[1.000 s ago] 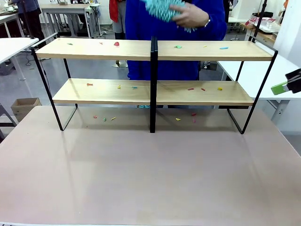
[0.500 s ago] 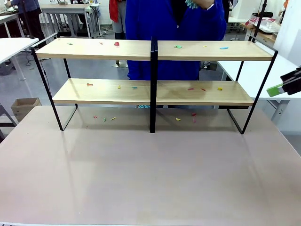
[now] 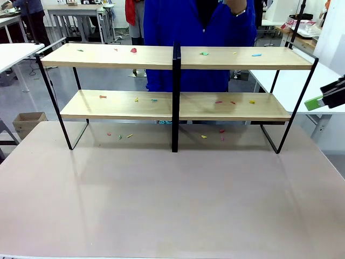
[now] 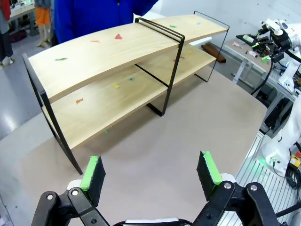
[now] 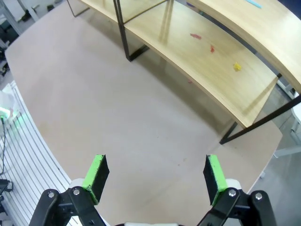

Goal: Clean the shelves.
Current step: Pick up the Duster when the human hands it over.

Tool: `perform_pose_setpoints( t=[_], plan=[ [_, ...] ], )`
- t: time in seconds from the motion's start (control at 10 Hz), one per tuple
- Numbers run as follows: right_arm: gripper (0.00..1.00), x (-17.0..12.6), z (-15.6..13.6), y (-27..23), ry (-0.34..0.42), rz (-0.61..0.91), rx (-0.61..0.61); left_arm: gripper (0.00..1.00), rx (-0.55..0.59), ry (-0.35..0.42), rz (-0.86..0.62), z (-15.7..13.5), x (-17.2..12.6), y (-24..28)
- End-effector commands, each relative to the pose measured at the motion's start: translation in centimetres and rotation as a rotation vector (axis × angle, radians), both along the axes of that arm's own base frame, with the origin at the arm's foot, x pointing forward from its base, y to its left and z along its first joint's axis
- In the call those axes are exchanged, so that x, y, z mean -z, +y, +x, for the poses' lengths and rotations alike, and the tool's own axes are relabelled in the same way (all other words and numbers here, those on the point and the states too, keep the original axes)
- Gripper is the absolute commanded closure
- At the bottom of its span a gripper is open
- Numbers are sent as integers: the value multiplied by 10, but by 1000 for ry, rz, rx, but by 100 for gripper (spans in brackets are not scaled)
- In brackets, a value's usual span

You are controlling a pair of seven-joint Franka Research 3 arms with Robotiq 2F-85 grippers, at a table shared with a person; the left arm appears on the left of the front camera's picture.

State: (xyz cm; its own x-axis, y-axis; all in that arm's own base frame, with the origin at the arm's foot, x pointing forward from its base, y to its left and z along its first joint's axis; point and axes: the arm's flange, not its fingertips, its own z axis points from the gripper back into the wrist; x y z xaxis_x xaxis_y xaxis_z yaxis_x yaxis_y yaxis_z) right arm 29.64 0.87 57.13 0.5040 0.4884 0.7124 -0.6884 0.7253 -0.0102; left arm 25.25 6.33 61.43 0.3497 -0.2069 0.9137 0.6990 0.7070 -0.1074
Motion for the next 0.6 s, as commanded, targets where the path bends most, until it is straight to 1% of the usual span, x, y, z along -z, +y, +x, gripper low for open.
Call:
perform_pose_setpoints(
  t=[0.0,0.1,0.2,0.4,0.5],
  plan=[
    [0,0,11,13,18,128,-47,0,5,4,1,0,1,-1],
    [0,-4,14,17,15,180,-67,0,5,4,1,0,1,-1],
    [0,-11,15,21,-5,236,-70,0,5,4,1,0,1,-1],
    [0,-24,9,25,-56,278,-16,0,5,4,1,0,1,-1],
    [0,-29,4,21,-80,280,-10,0,5,4,1,0,1,-1]
  ],
)
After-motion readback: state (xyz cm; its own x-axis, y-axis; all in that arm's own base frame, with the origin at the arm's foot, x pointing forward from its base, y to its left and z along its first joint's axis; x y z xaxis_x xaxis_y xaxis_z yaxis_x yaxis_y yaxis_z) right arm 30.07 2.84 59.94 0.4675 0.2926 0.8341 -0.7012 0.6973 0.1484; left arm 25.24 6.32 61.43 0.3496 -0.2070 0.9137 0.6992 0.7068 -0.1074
